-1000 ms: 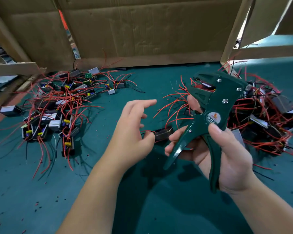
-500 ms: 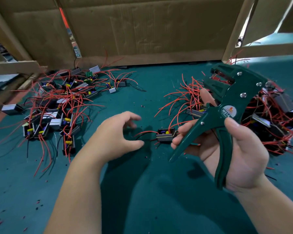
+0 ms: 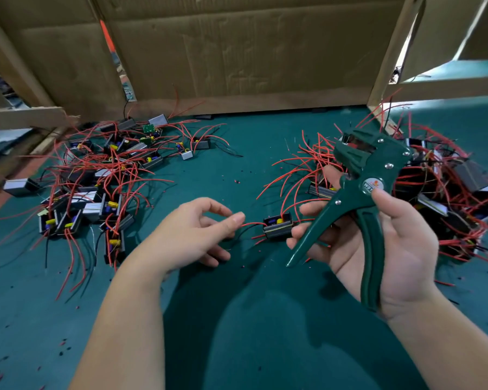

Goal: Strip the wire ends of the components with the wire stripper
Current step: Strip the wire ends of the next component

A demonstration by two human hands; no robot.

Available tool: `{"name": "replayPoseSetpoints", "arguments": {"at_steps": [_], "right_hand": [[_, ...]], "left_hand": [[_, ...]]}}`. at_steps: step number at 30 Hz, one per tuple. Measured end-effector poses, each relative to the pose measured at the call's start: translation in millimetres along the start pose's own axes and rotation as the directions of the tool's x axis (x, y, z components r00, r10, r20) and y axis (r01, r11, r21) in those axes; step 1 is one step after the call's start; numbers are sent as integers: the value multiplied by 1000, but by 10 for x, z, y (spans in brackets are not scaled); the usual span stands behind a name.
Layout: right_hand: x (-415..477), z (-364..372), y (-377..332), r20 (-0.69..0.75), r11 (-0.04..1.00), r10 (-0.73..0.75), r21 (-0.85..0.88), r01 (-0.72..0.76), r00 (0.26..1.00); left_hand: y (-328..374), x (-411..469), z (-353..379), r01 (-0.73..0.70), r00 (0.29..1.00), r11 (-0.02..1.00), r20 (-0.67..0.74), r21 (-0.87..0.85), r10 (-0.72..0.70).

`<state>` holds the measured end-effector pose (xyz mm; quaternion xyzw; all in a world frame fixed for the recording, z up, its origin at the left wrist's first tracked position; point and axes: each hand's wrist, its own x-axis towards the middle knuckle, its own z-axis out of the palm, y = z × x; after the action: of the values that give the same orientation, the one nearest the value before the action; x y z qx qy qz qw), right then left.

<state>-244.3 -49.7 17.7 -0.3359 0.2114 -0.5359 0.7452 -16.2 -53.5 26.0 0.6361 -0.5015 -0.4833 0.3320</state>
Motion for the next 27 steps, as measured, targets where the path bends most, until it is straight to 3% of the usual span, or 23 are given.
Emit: {"name": "replayPoseSetpoints", "arguments": {"at_steps": [3, 7, 10, 14, 21, 24, 27], "right_hand": [[14, 0, -3, 11, 1000, 4, -8, -4, 1000], [22, 17, 9, 19, 999, 5, -33, -4, 1000], [26, 22, 11, 4, 999, 6, -34, -6, 1000], [24, 13, 13, -14, 1000, 21, -2, -21, 1000], [20, 34, 19, -8, 999, 38, -6, -38, 999], [20, 41, 14, -13, 999, 47, -2, -47, 999], [17, 43, 9, -16, 998, 66, 8, -66, 998]], "left_hand": [[30, -35, 15, -32, 996, 999, 82, -33, 34], [47, -56, 15, -168, 954, 951, 202, -260, 224], [45, -62, 36, -277, 908, 913, 230, -300, 351], [33, 4, 170, -328, 924, 909, 116, -256, 365], [-20, 155, 410, -319, 937, 920, -224, -228, 269], [-13, 164, 444, -298, 939, 915, -253, -273, 231], [34, 120, 450, -332, 940, 833, -230, -443, 252]]}}
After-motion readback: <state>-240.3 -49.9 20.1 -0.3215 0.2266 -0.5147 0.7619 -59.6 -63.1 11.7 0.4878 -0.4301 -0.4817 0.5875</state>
